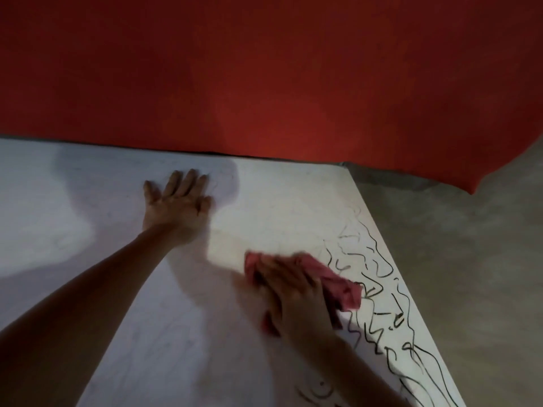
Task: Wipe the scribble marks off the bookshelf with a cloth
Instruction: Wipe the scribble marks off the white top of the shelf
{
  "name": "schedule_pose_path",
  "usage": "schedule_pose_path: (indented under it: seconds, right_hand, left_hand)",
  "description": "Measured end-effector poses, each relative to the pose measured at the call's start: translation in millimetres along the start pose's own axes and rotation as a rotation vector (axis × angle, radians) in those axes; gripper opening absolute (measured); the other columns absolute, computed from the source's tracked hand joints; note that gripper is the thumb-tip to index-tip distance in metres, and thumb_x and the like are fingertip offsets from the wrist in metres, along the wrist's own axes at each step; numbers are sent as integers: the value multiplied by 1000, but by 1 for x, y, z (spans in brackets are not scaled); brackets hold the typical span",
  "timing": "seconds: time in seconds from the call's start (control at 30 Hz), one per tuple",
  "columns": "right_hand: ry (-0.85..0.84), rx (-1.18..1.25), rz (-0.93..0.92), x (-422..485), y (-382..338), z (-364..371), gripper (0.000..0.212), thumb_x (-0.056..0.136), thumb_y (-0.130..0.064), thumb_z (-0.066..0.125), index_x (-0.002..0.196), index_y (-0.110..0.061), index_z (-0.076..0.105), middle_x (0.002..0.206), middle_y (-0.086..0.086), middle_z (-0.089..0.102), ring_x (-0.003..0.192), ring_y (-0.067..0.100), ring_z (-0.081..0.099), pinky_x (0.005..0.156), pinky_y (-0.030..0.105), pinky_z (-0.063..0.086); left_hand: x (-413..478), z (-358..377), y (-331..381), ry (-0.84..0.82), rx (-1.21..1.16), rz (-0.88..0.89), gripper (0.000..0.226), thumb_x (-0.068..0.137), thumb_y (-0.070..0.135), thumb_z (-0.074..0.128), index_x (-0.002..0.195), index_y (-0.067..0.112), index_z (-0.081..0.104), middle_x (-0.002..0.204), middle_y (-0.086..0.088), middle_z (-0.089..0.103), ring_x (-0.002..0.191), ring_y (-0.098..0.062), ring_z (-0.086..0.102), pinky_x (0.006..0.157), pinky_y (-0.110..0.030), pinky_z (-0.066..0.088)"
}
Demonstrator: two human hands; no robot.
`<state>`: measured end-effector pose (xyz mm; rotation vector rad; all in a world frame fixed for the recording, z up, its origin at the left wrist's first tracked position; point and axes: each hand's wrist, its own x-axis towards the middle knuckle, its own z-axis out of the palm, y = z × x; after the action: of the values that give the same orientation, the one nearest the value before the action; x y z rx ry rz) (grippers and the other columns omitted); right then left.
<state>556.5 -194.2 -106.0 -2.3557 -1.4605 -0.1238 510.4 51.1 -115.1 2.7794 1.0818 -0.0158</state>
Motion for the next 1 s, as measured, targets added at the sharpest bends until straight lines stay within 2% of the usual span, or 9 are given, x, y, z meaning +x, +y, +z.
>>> schedule_pose_path:
  seconds: [0.17,0.3,0.37,0.43,0.6,0.7,0.8,0.93,1.0]
  right_hand:
    - [-114,-70,309,85,40,6,58,90,-41,19,143,-29,42,150,-12,38,138,12,31,105,32,16]
    - [32,-53,236,15,15,3,51,85,-37,33,122,-21,65,128,-5,62,117,17,57,97,34,38]
    - [78,0,147,-44,2,-4,38,92,-33,39,118,-23,65,124,-6,64,115,12,55,96,26,34]
    - [96,28,105,-76,-4,-11,38,100,-38,29,121,-27,58,125,-9,60,117,7,51,101,21,27]
    - [58,29,178,-18,11,2,46,87,-32,38,120,-18,67,125,-1,64,115,21,60,95,31,31]
    - [-11,-30,332,57,28,4,60,88,-41,21,137,-24,51,144,-5,48,133,19,43,104,35,20]
    - [-83,-63,384,81,33,12,46,100,-31,33,145,-29,37,153,-11,33,140,11,26,110,32,12]
    - [60,-52,232,-25,14,-3,43,88,-27,43,126,-21,62,132,-5,59,121,15,50,92,30,28]
    - [59,-3,167,-91,4,-13,38,93,-32,39,125,-23,58,131,-6,58,121,11,49,97,26,30]
  left_hand:
    - [1,1,0,4,-4,-9,56,100,43,16,153,33,3,161,9,-5,148,-13,-3,115,-53,-1]
    - [1,1,0,5,-4,-11,55,101,42,16,153,33,1,161,9,-6,148,-13,-4,116,-53,-2]
    - [2,1,0,16,3,-8,55,101,42,15,153,33,1,161,10,-5,148,-13,-4,116,-54,0]
    - [2,1,-1,16,-2,-1,54,102,41,15,153,32,2,161,9,-5,148,-13,-4,116,-54,0]
    - [1,2,0,15,-11,-3,55,101,41,16,153,32,4,161,9,-4,148,-13,-4,115,-54,-1]
    - [2,2,0,20,-10,4,56,100,43,16,153,32,6,161,9,-1,148,-13,-2,115,-54,0]
    - [3,3,-3,38,0,12,57,99,45,17,153,32,8,161,9,1,147,-13,0,114,-53,2]
    - [4,5,-2,49,-6,24,56,99,45,18,153,32,10,161,9,2,147,-13,1,113,-54,3]
    - [4,5,-2,54,-16,33,56,99,43,20,153,31,11,161,8,4,147,-13,3,113,-55,3]
